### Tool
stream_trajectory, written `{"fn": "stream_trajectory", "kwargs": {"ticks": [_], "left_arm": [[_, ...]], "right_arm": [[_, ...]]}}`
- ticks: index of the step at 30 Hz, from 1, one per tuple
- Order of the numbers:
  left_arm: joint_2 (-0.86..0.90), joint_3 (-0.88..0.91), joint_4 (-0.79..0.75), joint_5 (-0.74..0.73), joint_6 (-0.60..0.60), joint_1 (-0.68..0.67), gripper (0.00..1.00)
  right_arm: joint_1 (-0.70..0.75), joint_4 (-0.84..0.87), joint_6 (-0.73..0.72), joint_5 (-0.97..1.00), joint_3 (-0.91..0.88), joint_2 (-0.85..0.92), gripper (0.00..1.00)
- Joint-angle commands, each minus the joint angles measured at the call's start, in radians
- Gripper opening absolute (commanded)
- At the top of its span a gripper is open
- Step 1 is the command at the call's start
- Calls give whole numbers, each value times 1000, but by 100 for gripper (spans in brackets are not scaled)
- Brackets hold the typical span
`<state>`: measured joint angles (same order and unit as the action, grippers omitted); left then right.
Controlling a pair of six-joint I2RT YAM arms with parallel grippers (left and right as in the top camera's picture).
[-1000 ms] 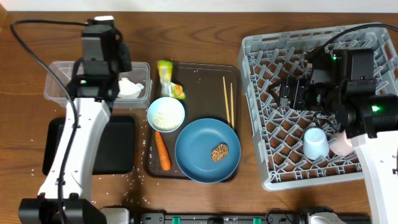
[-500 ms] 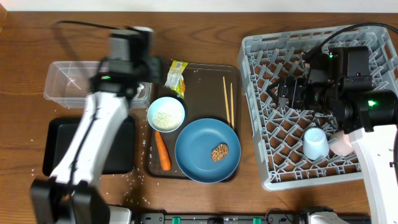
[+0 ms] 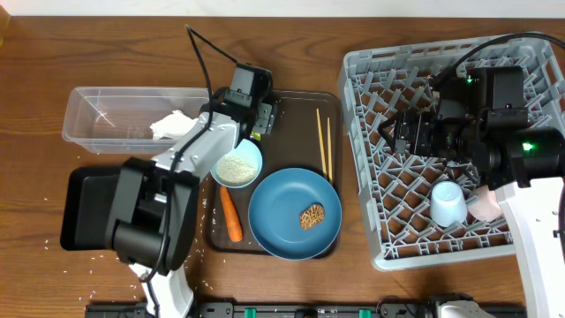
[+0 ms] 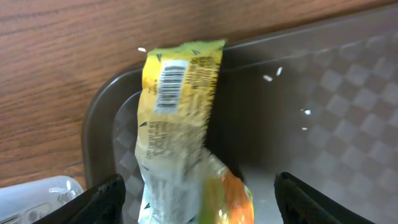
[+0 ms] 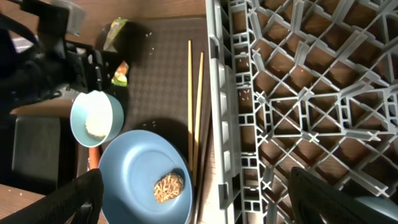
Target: Sort waste into correct bins and load items into the dishwasher rack
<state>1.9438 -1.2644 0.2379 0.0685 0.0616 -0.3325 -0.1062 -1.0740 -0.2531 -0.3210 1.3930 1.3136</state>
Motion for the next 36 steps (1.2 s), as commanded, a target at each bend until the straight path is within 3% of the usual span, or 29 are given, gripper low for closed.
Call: {"fn": "stream_trajectory", "kwargs": {"ticks": [1,3,8,9,21,29,36], "left_arm": [[47,3,-2,42,28,-6,75],[60,3,-4,52,28,-6,62],[43,1,-10,52,28,-7,9],[32,0,-4,51,28,-7,6],[-356,-24,168,80,-31,24,6],[-376,-10,301,150,-663,206,6],[-298,37,294,150,-1175,302,6]], "right_arm": [[-13,0,-16,-1,0,0,88],[-13,0,-16,-1,0,0,88],[-13,0,-16,-1,0,0,88],[-13,0,-16,-1,0,0,88],[-13,0,-16,-1,0,0,88],[-13,0,-16,-1,0,0,88],[-13,-16,-16,-1,0,0,89]]}}
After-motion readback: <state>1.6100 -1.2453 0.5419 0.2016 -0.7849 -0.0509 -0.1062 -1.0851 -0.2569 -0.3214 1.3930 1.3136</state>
